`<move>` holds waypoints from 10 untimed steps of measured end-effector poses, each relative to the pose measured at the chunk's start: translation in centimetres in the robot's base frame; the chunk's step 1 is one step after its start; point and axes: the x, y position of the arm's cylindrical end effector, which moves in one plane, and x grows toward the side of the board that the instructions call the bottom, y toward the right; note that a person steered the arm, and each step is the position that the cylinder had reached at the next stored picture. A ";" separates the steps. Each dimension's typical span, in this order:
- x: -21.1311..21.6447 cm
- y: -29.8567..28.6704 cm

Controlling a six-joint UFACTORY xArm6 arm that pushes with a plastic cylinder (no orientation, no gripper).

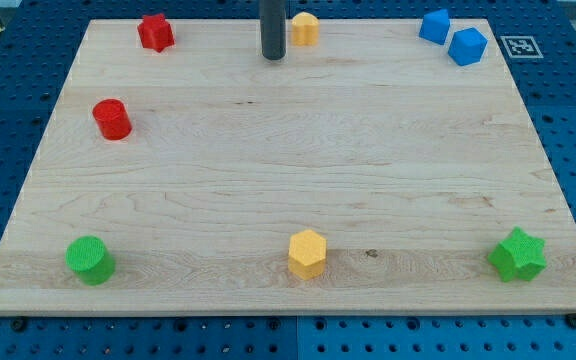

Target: Push the heart left below the triangle

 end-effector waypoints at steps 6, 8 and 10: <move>-5.0 0.0; -3.8 2.6; -3.6 6.4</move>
